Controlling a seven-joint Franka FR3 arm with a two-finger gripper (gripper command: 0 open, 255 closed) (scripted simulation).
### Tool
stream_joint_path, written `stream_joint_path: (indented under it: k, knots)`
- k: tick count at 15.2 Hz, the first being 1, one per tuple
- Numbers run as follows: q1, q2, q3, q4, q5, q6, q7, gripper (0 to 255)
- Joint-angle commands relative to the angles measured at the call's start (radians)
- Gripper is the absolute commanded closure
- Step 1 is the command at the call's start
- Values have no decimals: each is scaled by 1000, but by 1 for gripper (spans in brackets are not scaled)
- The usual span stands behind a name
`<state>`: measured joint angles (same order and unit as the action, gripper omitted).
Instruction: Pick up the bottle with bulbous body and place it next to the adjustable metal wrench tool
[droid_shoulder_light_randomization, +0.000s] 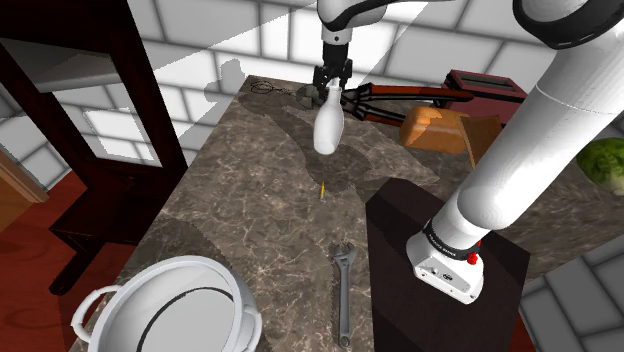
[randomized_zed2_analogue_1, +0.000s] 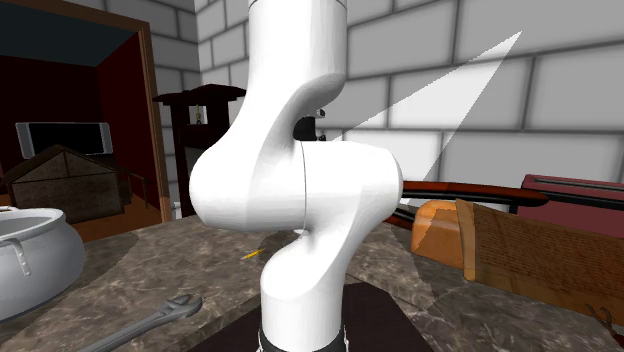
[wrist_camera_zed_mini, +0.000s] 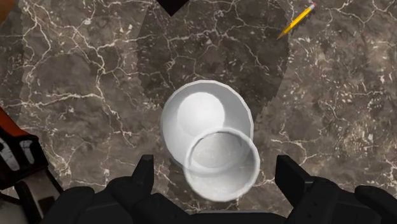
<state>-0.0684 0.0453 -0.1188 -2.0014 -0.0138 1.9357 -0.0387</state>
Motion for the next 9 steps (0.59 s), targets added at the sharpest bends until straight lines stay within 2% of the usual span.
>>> stream_joint_path:
  k: [1,5,6,9]
  knots:
    - [0,1,0,0,0,1,0,0]
    - [0,1,0,0,0,1,0,0]
    - [0,1,0,0,0,1,0,255]
    - [0,1,0,0,0,1,0,255]
